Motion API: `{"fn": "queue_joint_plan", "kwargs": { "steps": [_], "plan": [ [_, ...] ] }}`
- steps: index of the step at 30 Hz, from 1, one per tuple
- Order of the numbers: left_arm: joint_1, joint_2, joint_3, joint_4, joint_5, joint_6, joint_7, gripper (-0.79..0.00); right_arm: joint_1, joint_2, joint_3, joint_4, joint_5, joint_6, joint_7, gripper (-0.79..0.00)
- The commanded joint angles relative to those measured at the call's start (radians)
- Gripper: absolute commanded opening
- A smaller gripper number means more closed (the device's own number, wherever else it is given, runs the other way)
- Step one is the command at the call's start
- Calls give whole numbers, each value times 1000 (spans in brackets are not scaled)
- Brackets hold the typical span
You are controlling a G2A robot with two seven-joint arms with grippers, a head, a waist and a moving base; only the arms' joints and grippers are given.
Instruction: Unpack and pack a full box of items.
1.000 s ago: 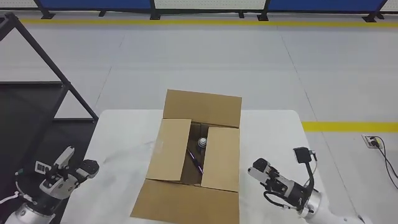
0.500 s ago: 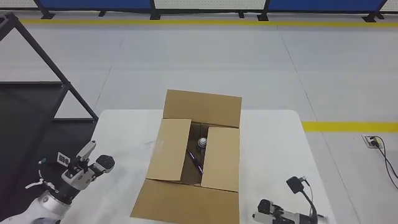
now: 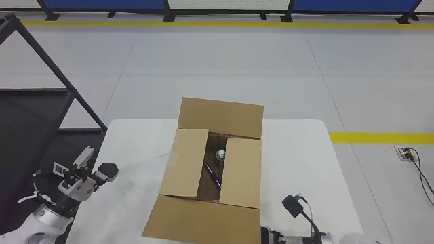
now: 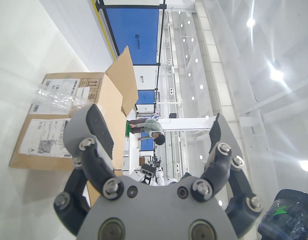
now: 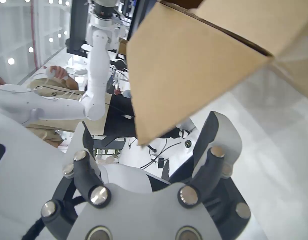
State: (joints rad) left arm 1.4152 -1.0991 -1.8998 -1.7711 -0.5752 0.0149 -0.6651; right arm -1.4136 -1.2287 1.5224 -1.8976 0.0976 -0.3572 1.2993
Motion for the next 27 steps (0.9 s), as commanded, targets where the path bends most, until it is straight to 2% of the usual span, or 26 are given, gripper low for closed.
{"fn": "queue_joint_plan", "kwargs": {
  "steps": [1, 8, 18, 27],
  "plan": [
    [3, 0, 0, 2, -8, -3, 1, 0, 6, 2, 9, -1, 61, -7, -22, 0],
    [20, 2, 1, 9, -18, -30, -37, 0, 53, 3, 6, 0, 185, 1, -145, 0],
    [65, 2, -17, -10, -48, -61, -48, 0, 166, -4, -98, 42, 71, 66, -367, 0],
    [77, 3, -16, 0, -60, -62, -46, 0, 246, -15, -196, 129, 16, 26, -486, 0]
  ]
}}
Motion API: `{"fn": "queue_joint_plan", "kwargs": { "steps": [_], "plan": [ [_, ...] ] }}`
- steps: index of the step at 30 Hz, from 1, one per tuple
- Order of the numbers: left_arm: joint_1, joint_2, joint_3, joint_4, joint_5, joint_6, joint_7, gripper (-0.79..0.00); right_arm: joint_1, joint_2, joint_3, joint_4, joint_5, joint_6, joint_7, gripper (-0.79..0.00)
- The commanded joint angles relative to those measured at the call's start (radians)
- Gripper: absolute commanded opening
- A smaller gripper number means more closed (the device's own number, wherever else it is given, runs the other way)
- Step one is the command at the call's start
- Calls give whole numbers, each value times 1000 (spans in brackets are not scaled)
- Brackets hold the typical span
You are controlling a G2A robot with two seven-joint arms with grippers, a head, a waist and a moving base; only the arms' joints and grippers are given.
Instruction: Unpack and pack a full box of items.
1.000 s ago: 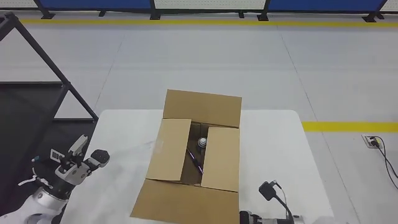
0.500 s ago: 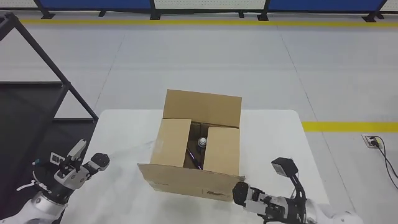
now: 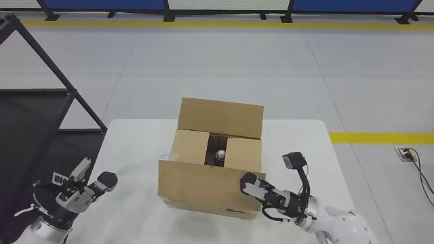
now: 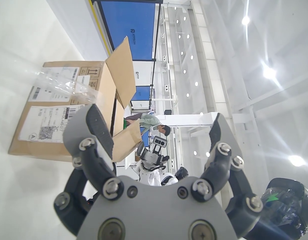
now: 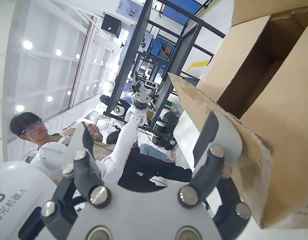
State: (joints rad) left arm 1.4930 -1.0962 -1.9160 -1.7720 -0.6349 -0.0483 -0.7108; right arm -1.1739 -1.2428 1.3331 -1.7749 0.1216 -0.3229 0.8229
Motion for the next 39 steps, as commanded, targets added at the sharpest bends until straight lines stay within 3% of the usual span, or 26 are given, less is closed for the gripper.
{"fn": "queue_joint_plan", "kwargs": {
  "steps": [1, 10, 17, 24, 32, 39],
  "plan": [
    [-1, 1, 0, 1, 0, 2, 0, 0, 10, -1, -14, 13, -21, -17, -25, 0],
    [-18, 3, 6, -6, -5, 17, 11, 0, 74, -11, -80, 79, -129, 24, -141, 0],
    [-122, 10, 25, 10, -1, 66, 30, 0, 95, -8, -81, 111, -139, 78, -131, 0],
    [-211, 30, 109, 40, 187, 168, -58, 0, 82, -1, -70, 99, -153, 116, -127, 0],
    [-222, 41, 200, 86, 332, 148, -138, 0, 65, 7, -50, 83, -142, 113, -107, 0],
    [-230, 36, 292, 107, 352, 140, -117, 0, 62, 12, -42, 74, -131, 105, -93, 0]
  ]
}}
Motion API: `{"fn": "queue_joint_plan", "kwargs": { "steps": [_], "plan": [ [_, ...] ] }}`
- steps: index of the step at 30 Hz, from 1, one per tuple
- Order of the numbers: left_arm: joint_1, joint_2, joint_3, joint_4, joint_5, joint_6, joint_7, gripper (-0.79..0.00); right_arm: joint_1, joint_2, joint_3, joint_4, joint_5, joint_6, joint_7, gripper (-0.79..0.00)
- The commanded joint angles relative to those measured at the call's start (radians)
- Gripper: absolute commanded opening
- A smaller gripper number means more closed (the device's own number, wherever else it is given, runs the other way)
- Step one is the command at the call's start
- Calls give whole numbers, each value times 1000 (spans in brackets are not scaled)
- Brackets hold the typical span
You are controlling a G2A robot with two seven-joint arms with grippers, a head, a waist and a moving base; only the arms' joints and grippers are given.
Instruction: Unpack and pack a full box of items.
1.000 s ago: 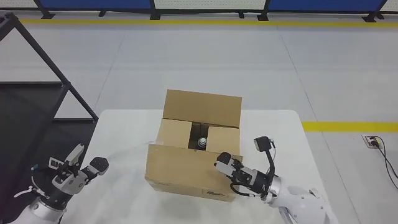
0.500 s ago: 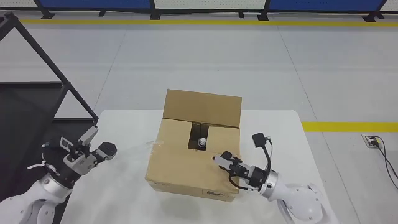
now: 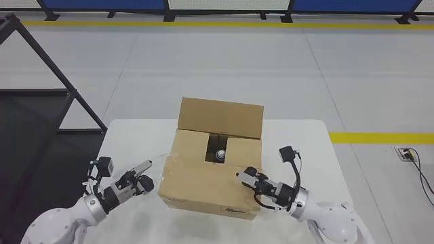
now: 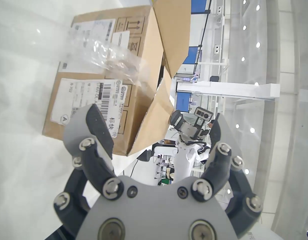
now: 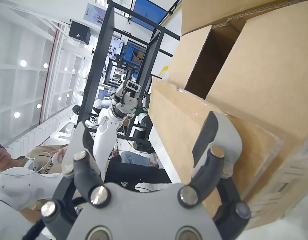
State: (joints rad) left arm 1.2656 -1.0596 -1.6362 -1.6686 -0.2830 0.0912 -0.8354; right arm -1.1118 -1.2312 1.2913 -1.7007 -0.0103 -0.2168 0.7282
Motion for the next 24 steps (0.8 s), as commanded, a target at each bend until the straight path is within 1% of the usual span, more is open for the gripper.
{"fn": "queue_joint_plan", "kwargs": {
  "steps": [1, 7, 16, 19, 21, 23, 24],
  "plan": [
    [-4, -2, 26, 6, 4, 1, 11, 0, 0, 1, 0, -1, 2, -1, 4, 0],
    [-2, -4, 76, 2, 19, -2, 24, 0, -4, 6, 6, -4, 14, -14, 16, 0],
    [19, -2, 87, -22, -1, -7, 22, 0, 1, 10, 3, -10, 16, -22, 20, 0],
    [29, 1, 47, -41, -28, -22, 31, 0, 15, 10, -6, 3, 7, -13, 10, 0],
    [38, 4, -1, -62, -61, -32, 48, 0, 24, 10, -13, 15, 8, -11, 8, 0],
    [48, 7, -52, -99, -55, -68, 93, 0, 30, 10, -16, 27, 14, -14, 6, 0],
    [54, 7, -71, -115, -81, -74, 98, 0, 31, 10, -17, 33, 19, -16, 7, 0]
  ]
}}
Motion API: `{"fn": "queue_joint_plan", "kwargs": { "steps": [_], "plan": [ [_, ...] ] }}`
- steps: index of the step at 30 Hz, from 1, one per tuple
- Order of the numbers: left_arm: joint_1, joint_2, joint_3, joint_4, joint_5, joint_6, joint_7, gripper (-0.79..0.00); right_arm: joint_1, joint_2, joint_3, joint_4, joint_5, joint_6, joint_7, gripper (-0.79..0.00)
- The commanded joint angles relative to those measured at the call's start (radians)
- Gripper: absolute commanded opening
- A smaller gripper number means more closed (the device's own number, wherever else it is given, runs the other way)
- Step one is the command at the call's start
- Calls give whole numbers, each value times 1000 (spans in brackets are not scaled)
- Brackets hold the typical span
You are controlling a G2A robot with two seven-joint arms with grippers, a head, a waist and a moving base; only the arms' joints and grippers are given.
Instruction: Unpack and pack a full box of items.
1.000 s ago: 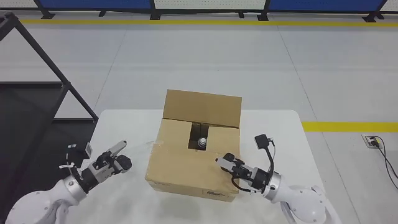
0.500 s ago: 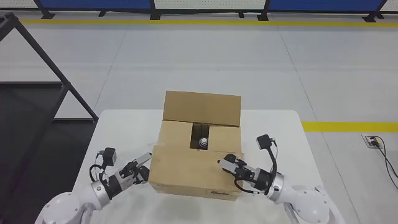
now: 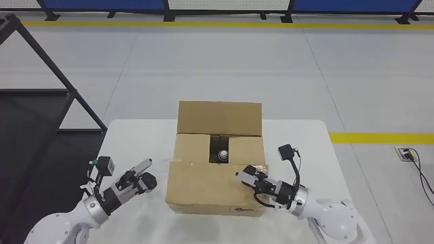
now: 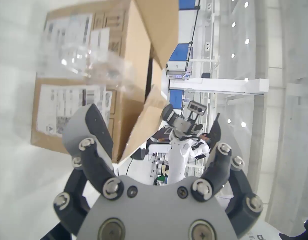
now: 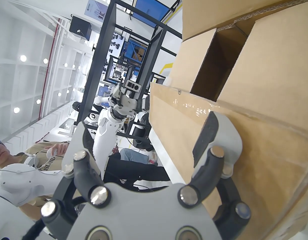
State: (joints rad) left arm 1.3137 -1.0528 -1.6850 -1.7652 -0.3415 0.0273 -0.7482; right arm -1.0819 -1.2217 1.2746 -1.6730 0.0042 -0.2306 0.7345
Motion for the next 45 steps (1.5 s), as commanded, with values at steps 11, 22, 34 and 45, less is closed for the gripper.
{"fn": "queue_joint_plan", "kwargs": {
  "steps": [11, 22, 34, 45],
  "plan": [
    [-180, 15, -74, -2, -109, 129, 32, 0, -44, 13, 21, -2, 27, -65, 49, 0],
    [-203, 16, -62, 6, -103, 149, 20, 0, -61, 19, 31, -18, 9, -53, 86, 0],
    [-273, 13, -6, 128, -190, 219, -2, 0, -90, 22, 34, -49, 20, -79, 52, 0],
    [-592, 4, 187, 465, -88, 159, -40, 0, -151, 30, 49, -98, 36, -117, 14, 0]
  ]
}}
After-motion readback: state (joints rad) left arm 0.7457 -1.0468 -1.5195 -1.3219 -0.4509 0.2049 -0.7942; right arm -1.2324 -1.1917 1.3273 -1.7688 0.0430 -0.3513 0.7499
